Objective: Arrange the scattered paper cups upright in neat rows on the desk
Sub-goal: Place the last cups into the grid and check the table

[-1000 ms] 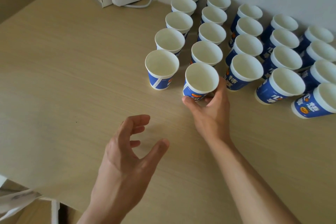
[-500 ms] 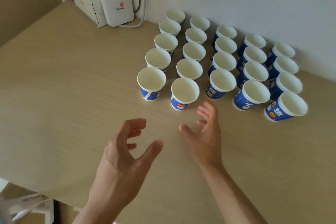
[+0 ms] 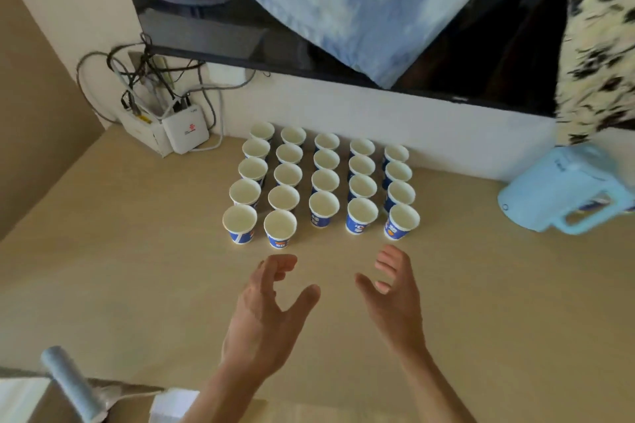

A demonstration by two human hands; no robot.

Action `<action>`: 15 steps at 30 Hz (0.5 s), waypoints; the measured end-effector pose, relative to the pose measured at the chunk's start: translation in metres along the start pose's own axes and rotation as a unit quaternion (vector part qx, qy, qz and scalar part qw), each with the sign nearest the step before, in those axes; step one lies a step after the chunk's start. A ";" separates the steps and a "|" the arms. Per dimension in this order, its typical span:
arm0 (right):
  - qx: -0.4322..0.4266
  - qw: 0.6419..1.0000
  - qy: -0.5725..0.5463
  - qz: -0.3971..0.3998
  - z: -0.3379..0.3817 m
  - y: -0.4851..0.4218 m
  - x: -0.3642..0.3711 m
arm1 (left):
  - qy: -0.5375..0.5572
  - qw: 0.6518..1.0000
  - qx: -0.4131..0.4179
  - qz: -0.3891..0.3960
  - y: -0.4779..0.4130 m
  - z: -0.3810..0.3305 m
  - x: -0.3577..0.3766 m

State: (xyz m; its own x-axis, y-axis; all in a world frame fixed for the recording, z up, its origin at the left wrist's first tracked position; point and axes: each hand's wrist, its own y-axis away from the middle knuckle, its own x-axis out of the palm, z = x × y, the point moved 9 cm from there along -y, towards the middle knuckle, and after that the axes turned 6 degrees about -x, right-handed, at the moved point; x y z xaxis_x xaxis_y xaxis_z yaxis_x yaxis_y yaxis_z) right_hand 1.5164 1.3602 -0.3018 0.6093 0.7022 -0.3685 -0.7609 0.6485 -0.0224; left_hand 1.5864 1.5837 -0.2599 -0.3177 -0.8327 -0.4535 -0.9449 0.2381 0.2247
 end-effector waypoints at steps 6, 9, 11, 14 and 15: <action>-0.042 0.999 0.002 -0.029 0.067 0.008 -0.101 | -0.013 0.997 0.073 0.030 0.040 -0.107 0.041; -0.065 0.997 0.001 -0.050 0.093 0.012 -0.159 | -0.025 0.990 0.133 0.030 0.062 -0.169 0.065; -0.068 0.996 -0.001 -0.064 0.103 0.013 -0.196 | -0.025 0.987 0.156 0.030 0.074 -0.205 0.079; -0.070 0.994 -0.001 -0.084 0.110 0.019 -0.258 | -0.019 0.983 0.176 0.040 0.100 -0.249 0.110; -0.074 0.993 -0.002 -0.089 0.112 0.020 -0.271 | -0.016 0.983 0.177 0.045 0.106 -0.258 0.117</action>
State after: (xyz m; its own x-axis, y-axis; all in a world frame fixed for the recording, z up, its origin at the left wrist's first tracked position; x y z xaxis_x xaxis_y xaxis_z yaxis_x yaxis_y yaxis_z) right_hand 1.3606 1.2159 -0.0980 0.7371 0.5824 -0.3427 -0.6662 0.7114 -0.2239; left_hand 1.4692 1.3823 -0.0665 -0.3975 -0.7863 -0.4729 -0.8800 0.4727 -0.0462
